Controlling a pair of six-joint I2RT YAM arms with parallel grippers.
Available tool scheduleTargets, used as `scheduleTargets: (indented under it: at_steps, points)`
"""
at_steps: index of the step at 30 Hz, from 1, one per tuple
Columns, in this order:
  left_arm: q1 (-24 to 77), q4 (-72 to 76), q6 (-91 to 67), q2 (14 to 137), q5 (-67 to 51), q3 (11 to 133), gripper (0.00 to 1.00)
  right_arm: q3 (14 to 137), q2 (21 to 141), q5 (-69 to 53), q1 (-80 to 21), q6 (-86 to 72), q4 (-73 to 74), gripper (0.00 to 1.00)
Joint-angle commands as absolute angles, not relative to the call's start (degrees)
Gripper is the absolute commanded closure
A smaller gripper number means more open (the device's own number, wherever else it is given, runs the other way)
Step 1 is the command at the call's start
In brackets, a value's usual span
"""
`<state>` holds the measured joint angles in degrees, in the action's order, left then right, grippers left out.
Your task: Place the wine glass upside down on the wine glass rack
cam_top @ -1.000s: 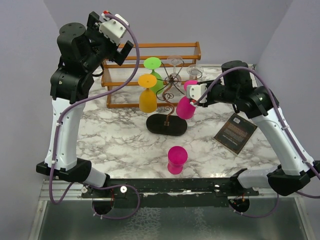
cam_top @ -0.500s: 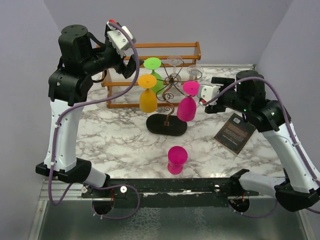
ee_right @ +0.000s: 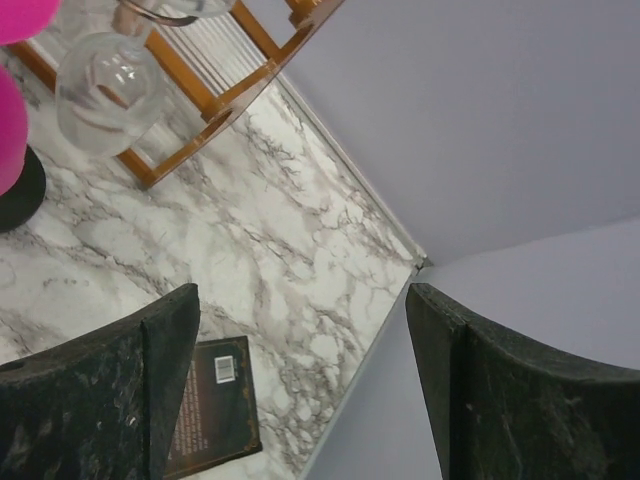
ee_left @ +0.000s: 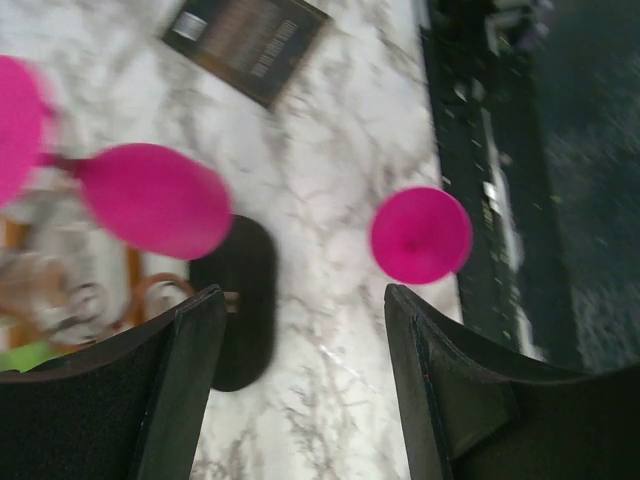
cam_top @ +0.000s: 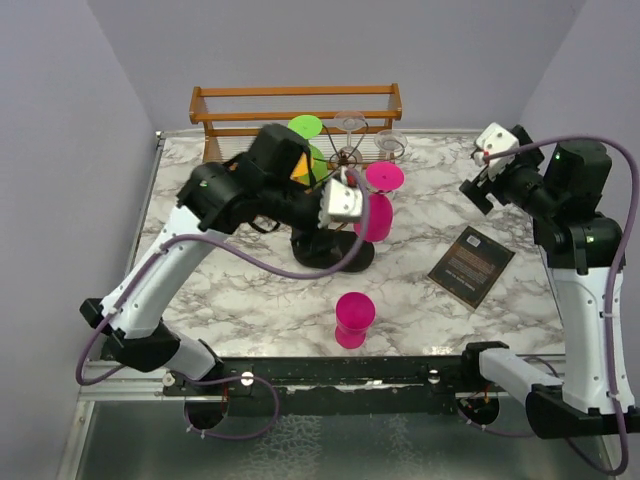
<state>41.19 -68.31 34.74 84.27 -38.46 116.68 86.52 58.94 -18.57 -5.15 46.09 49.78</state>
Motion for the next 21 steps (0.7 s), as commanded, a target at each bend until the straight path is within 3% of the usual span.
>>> scheduleTargets:
  at_steps: [1,4,10,21]
  points:
    - [49.6,-76.8,41.4,83.3,-35.5,106.7,0.36,87.0,61.2,-28.1,1.7,33.5,44.8,0.17]
    - [54.4,-75.6,42.6,84.0,-33.1,99.6,0.43,87.6,62.5,-30.7,4.6,30.5,43.6,0.17]
    - [61.1,-70.8,43.4,85.9,-33.4,90.7,0.46,88.2,64.3,-32.1,5.8,29.7,43.6,0.17]
    - [67.2,-63.8,43.9,91.6,-30.5,85.1,0.53,86.3,64.2,-32.3,5.8,30.6,42.8,0.17]
